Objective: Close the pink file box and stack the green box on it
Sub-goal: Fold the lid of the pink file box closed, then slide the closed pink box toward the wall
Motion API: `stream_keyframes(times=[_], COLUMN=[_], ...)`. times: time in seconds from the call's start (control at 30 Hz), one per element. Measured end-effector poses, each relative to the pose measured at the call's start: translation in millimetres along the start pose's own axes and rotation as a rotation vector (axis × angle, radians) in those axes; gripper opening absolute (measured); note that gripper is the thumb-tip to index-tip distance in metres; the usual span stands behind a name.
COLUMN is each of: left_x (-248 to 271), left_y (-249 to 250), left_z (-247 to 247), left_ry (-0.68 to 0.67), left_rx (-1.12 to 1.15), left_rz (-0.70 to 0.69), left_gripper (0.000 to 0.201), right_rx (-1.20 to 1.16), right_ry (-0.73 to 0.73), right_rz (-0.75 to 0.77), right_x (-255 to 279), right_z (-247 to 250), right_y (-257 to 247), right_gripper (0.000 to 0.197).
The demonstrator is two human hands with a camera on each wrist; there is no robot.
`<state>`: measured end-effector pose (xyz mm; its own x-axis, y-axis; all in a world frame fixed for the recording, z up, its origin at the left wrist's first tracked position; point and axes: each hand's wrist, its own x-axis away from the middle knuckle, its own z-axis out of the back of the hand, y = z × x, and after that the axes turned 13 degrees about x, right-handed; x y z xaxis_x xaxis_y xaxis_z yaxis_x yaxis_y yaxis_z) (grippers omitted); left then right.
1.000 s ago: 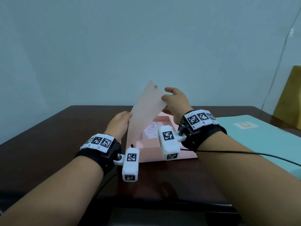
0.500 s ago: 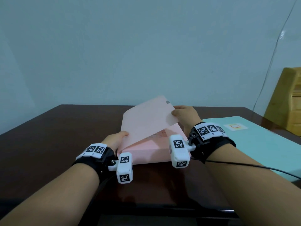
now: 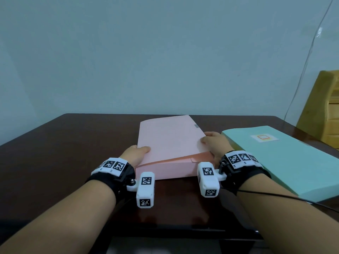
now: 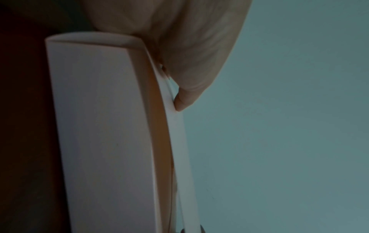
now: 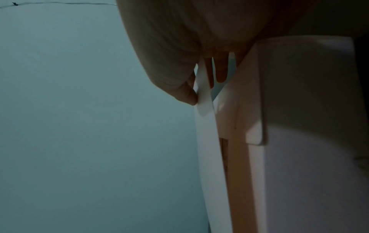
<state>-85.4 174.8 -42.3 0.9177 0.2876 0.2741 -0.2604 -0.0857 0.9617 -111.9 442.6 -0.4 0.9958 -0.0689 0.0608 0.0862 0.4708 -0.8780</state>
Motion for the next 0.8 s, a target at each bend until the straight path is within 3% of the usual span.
stream_keyframes(times=[0.17, 0.23, 0.43, 0.67, 0.8], left_x=[12.5, 13.7, 12.5, 13.5, 10.4], left_y=[2.8, 2.2, -0.5, -1.0, -0.4], left_z=[-6.5, -8.2, -8.7, -10.3, -7.9], left_ry=[0.003, 0.004, 0.031, 0.051, 0.048], left_rx=[-0.046, -0.064, -0.113, -0.135, -0.142], left_rz=[-0.036, -0.04, -0.053, -0.061, -0.072], left_gripper=[0.045, 0.045, 0.057, 0.059, 0.04], right_rx=[0.005, -0.01, -0.042, -0.043, -0.067], right_ry=[0.003, 0.006, 0.026, 0.064, 0.086], right_rz=[-0.047, -0.057, -0.07, -0.064, -0.072], right_x=[4.5, 0.7, -9.6, -3.6, -3.9], right_z=[-5.6, -9.4, -19.5, -24.2, -28.9], right_y=[11.0, 19.1, 36.4, 36.6, 35.6], right_gripper=[0.02, 0.019, 0.053, 0.048, 0.049])
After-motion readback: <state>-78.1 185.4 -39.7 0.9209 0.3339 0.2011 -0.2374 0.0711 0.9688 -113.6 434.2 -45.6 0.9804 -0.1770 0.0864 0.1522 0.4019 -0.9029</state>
